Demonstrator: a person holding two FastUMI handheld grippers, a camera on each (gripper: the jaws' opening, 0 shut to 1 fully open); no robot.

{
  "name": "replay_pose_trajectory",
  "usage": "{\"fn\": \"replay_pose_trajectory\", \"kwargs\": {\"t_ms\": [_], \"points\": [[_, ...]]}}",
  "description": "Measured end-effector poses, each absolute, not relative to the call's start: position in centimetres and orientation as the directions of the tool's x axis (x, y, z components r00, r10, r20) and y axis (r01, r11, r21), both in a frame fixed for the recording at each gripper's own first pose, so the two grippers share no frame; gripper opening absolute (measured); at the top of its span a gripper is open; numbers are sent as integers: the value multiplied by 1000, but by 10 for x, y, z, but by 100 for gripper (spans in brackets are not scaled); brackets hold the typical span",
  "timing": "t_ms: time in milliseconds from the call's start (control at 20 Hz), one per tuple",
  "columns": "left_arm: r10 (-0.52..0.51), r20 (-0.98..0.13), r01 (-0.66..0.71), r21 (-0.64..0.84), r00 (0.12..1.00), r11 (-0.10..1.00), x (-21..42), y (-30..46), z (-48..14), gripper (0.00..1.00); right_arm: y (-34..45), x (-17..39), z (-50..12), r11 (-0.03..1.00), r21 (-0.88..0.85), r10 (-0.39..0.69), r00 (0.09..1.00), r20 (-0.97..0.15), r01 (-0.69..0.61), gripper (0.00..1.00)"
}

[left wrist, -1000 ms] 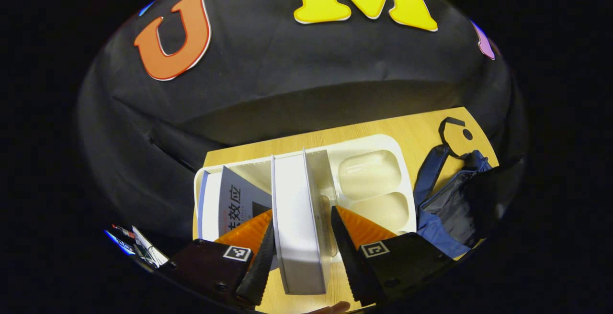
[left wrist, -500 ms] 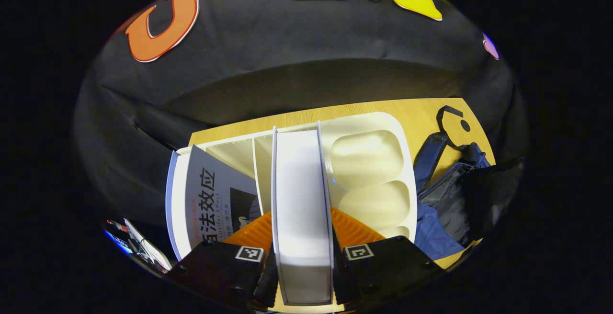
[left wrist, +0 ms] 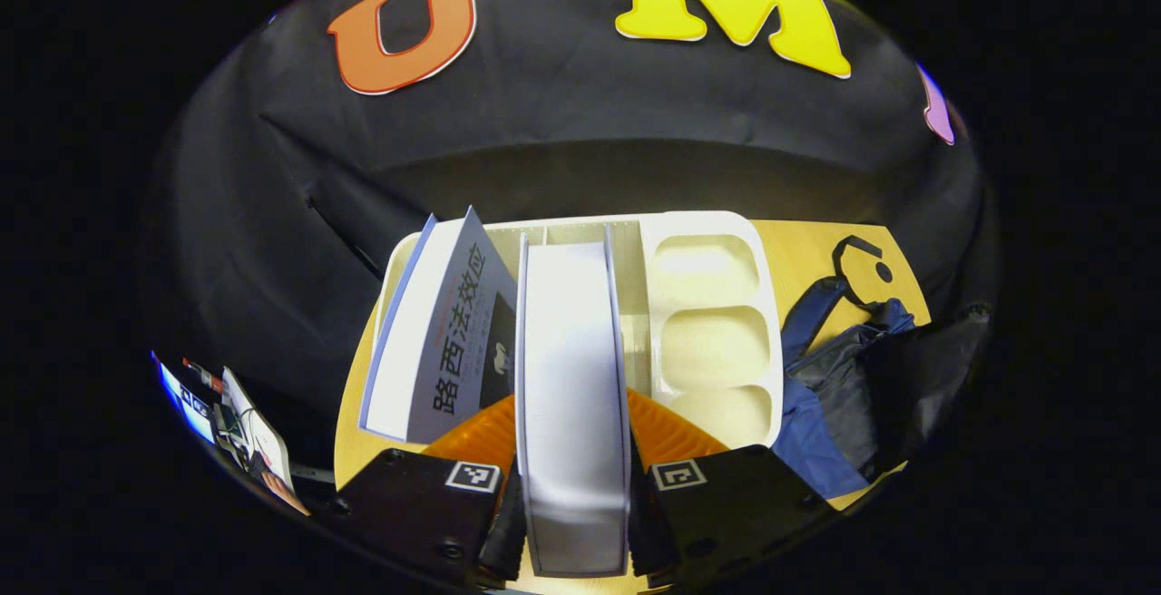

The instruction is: Open the schoolbag, grab two books from the bookshelf and put them into the schoolbag.

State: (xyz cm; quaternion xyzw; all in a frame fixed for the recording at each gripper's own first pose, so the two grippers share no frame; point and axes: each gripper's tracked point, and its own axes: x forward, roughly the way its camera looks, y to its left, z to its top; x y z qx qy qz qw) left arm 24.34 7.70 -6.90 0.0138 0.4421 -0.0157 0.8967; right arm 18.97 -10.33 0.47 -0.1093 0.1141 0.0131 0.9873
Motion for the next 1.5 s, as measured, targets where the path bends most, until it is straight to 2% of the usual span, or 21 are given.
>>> {"fn": "replay_pose_trajectory", "kwargs": {"t_ms": [250,300,350,400,450,600,650,700,750,800,900,950,1100,1200,1250,1500], "points": [[-22,-762,5,-25,647,1000,184,86,-61,46,-98,194,1,977,-208,2,973,-230,-51,0],[-35,-755,6,-41,654,999,174,84,-58,46,-99,195,-1,976,-213,-3,972,-234,-49,0],[-52,-750,11,-59,660,998,164,85,-58,51,-98,195,-3,975,-218,-8,972,-237,-45,0],[-67,-752,9,-81,656,997,154,84,-58,51,-98,195,-3,975,-218,-10,971,-237,-43,0],[-90,-750,14,-107,655,994,144,82,-59,46,-97,196,-4,975,-216,-10,971,-239,-43,0],[-141,-746,3,-183,650,983,115,80,-61,46,-96,195,-5,977,-209,-17,970,-243,-35,0],[-158,-741,-3,-211,653,977,107,81,-62,50,-95,195,-4,978,-207,-17,970,-243,-34,1],[-175,-736,-11,-241,653,970,99,81,-62,46,-94,195,-4,978,-207,-18,970,-244,-33,0],[-196,-727,-19,-276,657,961,91,81,-63,50,-94,195,-4,977,-209,-20,970,-244,-32,0],[-214,-715,-38,-318,666,947,85,82,-61,46,-94,194,-3,977,-211,-23,969,-244,-30,0],[-249,-681,-51,-388,689,920,76,82,-58,46,-92,195,-2,977,-213,-24,969,-245,-29,1],[-266,-663,-57,-423,700,904,71,80,-56,50,-92,195,-2,977,-213,-34,967,-252,-22,0],[-323,-626,-72,-521,710,851,62,72,-55,46,-94,197,-3,975,-222,-53,964,-262,-7,0],[-366,-598,-75,-584,712,808,60,60,-54,50,-95,198,-1,973,-230,-59,963,-264,-3,0],[-393,-577,-68,-618,716,783,59,51,-51,46,-96,198,-1,972,-233,-60,962,-265,-4,0],[-542,-458,-14,-772,704,635,66,1,-39,46,-97,203,1,971,-237,-65,959,-275,-2,1]]}}
